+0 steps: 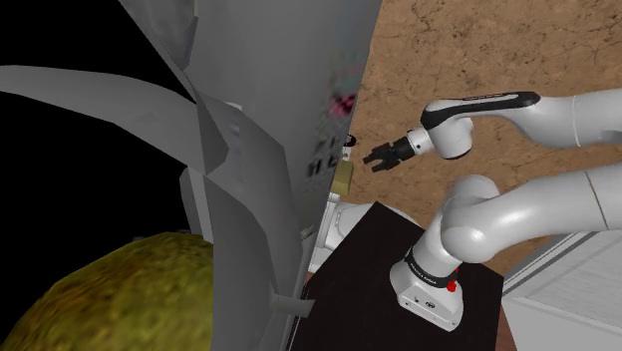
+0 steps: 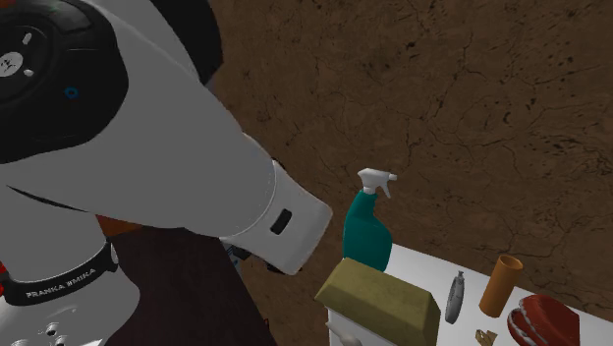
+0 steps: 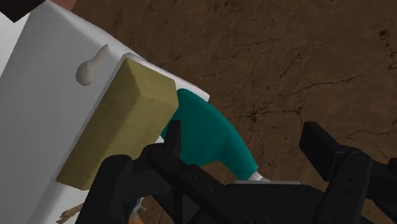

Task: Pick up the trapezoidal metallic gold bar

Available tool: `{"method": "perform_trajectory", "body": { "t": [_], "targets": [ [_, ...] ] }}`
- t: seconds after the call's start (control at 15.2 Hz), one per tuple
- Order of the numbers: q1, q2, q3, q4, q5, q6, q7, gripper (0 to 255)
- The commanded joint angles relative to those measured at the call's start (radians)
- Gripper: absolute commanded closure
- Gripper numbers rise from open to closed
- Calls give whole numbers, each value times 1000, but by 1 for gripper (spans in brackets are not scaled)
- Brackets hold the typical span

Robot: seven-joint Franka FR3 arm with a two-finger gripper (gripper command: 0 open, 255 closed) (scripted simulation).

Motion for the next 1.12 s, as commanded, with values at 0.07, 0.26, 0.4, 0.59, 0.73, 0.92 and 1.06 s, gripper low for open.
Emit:
{"method": "perform_trajectory", "body": {
  "t": [0.07,0.26,0.4,0.59,0.73,0.92,1.06],
  "targets": [
    [244,-29,-340,27,124,131,-177,0],
    [439,-182,-633,84,177,227,-307,0],
    [516,-319,-779,135,191,272,-378,0],
    [575,-541,-939,228,204,306,-474,0],
    [587,-580,-969,252,200,308,-493,0],
    [608,-605,-1006,280,188,308,-516,0],
    [621,-623,-1030,299,180,307,-530,0]
  ]
}}
